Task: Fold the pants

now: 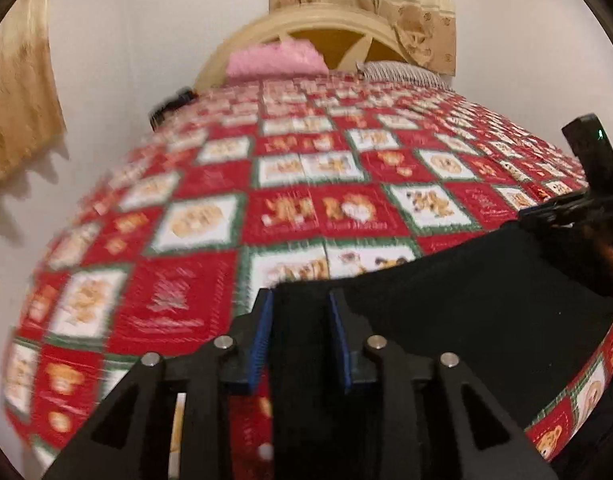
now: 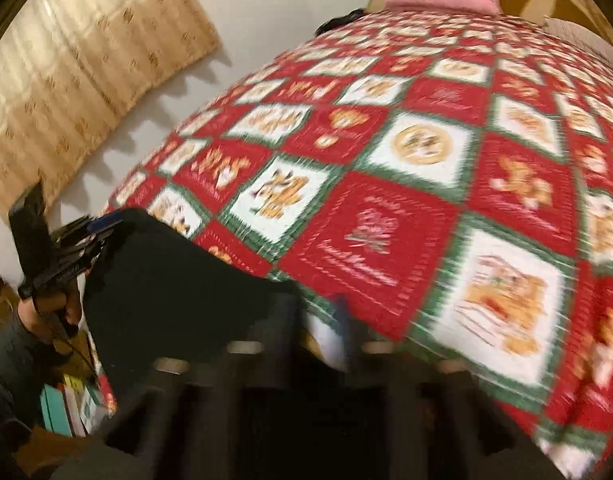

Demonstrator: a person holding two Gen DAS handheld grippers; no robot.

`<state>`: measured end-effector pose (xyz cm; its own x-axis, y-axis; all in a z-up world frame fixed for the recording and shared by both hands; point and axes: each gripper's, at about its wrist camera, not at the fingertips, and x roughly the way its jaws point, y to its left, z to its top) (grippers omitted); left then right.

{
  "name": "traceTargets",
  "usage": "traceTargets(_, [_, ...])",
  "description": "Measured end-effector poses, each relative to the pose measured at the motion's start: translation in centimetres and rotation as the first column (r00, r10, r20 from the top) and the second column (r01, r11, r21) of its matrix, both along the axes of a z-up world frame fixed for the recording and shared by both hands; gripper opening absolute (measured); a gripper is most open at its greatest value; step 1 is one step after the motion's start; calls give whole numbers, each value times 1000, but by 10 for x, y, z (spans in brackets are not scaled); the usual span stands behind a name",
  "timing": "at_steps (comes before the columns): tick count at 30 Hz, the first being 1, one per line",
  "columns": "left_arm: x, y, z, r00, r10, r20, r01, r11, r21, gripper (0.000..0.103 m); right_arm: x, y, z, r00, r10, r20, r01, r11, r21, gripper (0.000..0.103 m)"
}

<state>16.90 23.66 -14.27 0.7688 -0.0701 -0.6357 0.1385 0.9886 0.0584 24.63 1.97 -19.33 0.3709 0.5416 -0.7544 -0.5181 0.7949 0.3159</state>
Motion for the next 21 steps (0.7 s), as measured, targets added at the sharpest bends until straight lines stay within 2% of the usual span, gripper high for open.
traceTargets(1, [-6, -2, 8, 1000, 3, 29, -4, 1000, 19, 41, -5, -13, 8, 1000, -19, 17, 19, 1000, 3, 58])
traceTargets(3, [-23, -10, 26, 994, 8, 106, -14, 998, 56, 63, -16, -38, 24, 997, -50, 52, 50, 999, -1, 58])
traceTargets(4, [-28, -16, 33, 991, -5, 132, -2, 998, 55, 67, -23, -53, 31, 994, -77, 75, 78, 997, -16, 58])
traceTargets(7, [-42, -46, 45, 983, -88, 164, 84, 996, 29, 68, -45, -112, 52, 972, -209, 110, 217, 975, -58, 58])
traceTargets(10, [-51, -95, 44, 965, -209, 159, 205, 978, 39, 68, -71, -172, 67, 933, -344, 109, 350, 936, -42, 58])
traceTargets(12, [-54, -133, 37, 942, -312, 128, 310, 950, 33, 68, -95, -216, 75, 893, -436, 112, 440, 898, -14, 58])
traceTargets(14, [-60, -175, 27, 903, -420, 93, 416, 908, 55, 68, -124, -260, 83, 841, -528, 118, 531, 847, 6, 58])
traceTargets(16, [-71, -213, 19, 855, -514, 69, 508, 857, 91, 68, -156, -298, 88, 786, -607, 120, 610, 792, 8, 58])
traceTargets(18, [-81, -254, 11, 793, -607, 48, 597, 791, 134, 65, -188, -329, 92, 740, -662, 120, 665, 746, 18, 58])
traceTargets(21, [-88, -290, 4, 735, -678, 9, 669, 728, 148, 63, -223, -361, 92, 691, -712, 122, 714, 699, 35, 58])
